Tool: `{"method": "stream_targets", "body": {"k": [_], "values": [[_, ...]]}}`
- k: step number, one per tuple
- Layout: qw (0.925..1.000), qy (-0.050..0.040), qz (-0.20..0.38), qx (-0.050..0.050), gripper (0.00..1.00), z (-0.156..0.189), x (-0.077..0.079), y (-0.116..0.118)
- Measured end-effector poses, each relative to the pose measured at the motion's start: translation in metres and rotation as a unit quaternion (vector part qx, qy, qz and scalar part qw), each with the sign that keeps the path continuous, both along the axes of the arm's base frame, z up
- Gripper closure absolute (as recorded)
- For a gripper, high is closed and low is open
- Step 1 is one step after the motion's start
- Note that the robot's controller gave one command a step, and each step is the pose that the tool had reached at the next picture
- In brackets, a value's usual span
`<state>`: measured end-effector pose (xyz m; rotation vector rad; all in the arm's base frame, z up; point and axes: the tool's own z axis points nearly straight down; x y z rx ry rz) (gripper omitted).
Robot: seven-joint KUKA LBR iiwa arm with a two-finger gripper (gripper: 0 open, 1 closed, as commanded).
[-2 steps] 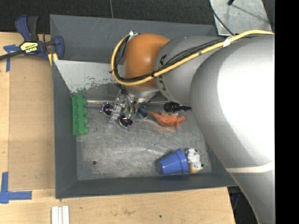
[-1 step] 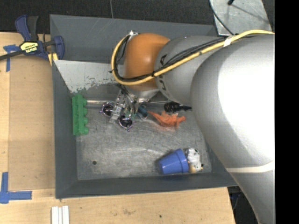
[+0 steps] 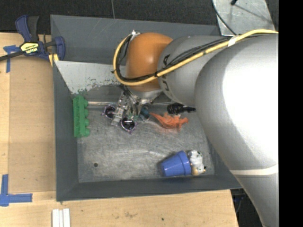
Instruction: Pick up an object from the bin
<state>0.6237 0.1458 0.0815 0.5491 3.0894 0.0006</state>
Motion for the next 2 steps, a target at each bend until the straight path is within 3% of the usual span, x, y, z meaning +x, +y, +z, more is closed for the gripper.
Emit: {"method": "stream_targets", "body": {"k": [1, 2], "values": [[1.0000, 0.0040, 0.000, -0.001, 1.00, 0.012, -0.002, 0.000], [1.0000, 0.0026, 0.000, 0.000, 1.00, 0.033, -0.001, 0.000]]}}
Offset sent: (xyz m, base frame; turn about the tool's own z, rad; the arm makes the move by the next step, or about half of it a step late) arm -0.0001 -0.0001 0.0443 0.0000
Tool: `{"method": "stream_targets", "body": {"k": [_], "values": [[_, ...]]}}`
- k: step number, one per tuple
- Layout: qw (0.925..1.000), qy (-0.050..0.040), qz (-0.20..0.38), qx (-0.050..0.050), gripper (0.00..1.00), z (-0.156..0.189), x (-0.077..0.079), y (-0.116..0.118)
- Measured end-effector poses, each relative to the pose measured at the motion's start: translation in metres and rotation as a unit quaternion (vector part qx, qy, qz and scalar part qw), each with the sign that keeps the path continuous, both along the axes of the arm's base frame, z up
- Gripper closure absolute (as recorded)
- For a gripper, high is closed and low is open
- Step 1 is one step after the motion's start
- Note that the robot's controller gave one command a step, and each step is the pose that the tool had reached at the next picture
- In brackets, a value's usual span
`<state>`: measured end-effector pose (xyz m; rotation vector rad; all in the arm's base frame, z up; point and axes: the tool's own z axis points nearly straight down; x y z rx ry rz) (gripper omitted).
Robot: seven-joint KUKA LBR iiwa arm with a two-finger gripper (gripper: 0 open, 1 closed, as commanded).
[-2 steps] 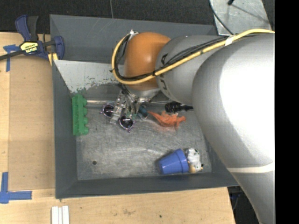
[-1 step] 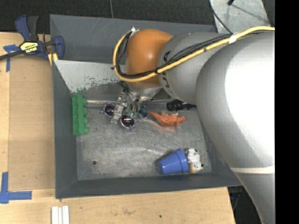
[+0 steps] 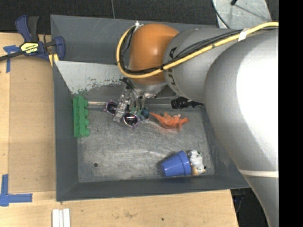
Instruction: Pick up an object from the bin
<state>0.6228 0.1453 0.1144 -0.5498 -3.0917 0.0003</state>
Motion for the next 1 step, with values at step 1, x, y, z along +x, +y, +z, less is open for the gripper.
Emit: {"method": "stream_targets", "body": {"k": [1], "values": [[1.0000, -0.0023, 0.000, 0.000, 1.00, 0.0139, 0.0011, 0.0000]]}}
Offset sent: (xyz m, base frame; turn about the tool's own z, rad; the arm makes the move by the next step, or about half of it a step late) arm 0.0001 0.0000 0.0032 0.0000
